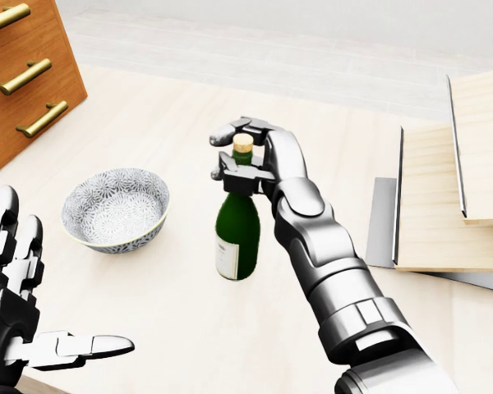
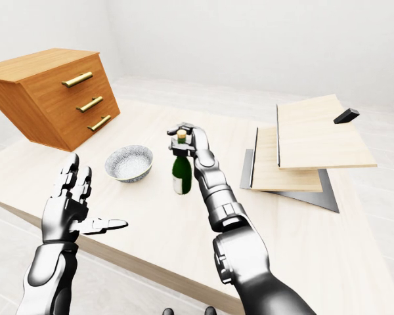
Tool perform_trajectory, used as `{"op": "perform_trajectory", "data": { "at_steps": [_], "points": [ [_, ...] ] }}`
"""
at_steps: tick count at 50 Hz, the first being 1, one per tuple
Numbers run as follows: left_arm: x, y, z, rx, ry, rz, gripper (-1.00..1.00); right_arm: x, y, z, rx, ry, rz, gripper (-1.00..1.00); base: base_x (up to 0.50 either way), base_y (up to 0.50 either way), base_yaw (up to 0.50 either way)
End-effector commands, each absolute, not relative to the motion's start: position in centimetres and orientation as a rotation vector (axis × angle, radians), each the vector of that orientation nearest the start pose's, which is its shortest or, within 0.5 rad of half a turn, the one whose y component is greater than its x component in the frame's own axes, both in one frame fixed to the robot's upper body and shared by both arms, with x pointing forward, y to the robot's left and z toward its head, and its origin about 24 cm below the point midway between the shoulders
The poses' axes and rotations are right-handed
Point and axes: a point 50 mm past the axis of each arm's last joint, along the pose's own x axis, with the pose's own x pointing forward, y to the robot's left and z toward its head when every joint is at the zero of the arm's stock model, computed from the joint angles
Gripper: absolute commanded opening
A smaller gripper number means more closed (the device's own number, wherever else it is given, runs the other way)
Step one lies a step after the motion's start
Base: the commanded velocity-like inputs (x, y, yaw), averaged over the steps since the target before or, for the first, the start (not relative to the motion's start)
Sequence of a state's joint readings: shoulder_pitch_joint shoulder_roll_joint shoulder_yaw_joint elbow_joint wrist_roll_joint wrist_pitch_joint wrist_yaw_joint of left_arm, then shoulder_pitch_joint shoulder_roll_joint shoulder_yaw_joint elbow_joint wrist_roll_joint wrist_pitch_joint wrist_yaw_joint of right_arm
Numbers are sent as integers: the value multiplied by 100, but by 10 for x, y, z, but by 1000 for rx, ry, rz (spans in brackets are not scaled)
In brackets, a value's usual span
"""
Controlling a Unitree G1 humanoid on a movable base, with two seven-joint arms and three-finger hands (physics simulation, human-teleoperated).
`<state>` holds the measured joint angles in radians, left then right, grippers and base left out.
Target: Put the wine bottle on the wine rack.
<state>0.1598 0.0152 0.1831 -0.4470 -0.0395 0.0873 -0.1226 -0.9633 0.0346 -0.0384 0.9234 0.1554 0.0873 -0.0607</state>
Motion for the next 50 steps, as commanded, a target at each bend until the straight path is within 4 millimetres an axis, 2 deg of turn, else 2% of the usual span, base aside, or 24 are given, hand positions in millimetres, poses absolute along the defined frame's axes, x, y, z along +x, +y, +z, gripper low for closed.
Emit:
{"op": "perform_trajectory", "data": {
  "at_steps": [1,13,28,46,50],
  "points": [
    [213,197,101,41,-200,89,100,397,-64,123,81,101,183,-100,0,0,0],
    [213,198,99,40,-194,90,100,395,-67,117,80,107,182,-100,0,0,0],
    [214,198,98,38,-189,89,100,393,-70,124,93,61,175,-100,0,0,0],
    [214,198,99,34,-192,91,100,393,-86,161,124,-102,118,-100,0,0,0],
    [214,198,99,34,-194,90,100,391,-93,180,166,-178,111,-100,0,0,0]
  ]
}}
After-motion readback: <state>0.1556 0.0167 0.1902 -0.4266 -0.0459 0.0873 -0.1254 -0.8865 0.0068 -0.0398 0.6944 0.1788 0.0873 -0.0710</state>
